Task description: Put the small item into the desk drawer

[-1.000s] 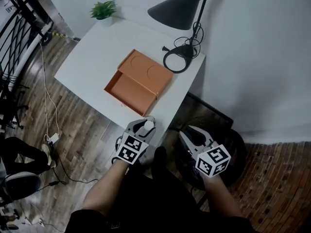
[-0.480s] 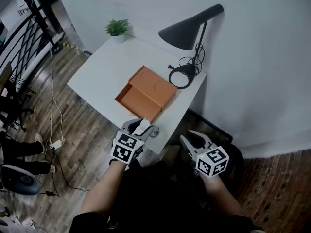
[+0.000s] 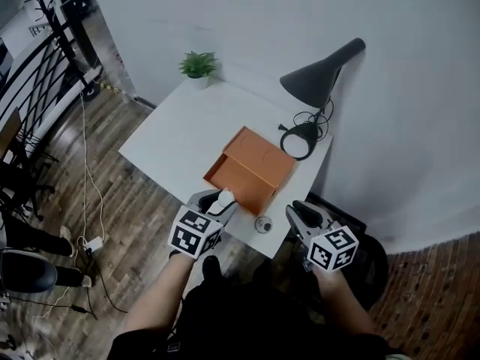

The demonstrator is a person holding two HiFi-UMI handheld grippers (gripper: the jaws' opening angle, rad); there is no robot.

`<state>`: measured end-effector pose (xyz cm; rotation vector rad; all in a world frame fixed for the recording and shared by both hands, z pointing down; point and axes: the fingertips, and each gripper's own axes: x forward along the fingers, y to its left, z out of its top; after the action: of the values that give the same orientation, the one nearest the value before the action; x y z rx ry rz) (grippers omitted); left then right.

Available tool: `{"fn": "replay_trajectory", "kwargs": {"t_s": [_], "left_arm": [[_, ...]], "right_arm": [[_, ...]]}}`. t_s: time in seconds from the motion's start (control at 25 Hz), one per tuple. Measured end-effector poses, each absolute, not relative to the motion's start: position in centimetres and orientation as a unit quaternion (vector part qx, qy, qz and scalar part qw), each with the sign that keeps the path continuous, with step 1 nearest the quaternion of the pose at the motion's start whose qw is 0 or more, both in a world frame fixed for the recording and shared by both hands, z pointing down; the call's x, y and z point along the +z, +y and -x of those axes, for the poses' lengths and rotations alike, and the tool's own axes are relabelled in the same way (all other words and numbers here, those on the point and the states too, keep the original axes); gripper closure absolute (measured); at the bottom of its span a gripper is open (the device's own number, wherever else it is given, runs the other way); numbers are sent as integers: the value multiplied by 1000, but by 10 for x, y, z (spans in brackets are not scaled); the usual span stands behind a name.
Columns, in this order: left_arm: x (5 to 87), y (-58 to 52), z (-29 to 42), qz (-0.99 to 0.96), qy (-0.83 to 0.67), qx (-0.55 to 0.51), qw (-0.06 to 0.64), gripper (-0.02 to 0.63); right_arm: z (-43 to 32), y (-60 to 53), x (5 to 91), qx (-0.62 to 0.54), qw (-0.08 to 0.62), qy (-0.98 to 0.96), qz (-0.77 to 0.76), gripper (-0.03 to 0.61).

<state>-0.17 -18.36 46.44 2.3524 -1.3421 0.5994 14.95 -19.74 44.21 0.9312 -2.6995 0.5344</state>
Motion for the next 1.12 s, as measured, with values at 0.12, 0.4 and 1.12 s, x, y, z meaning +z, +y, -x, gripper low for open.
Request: {"fn": "replay_trajectory", "kwargs": {"t_s": [0.12, 0.4, 1.12], "left_arm": [[452, -189, 36, -841, -466, 224, 159, 433], [443, -194, 99, -866, -423, 217, 157, 433], [464, -250, 83, -874, -397, 214, 184, 433]], "right_arm": [[-110, -202, 433, 179, 112, -921, -328, 506], [-43, -205, 408, 168, 87, -908, -373, 515], [-84, -243, 435, 195, 103, -881, -418, 532]]}}
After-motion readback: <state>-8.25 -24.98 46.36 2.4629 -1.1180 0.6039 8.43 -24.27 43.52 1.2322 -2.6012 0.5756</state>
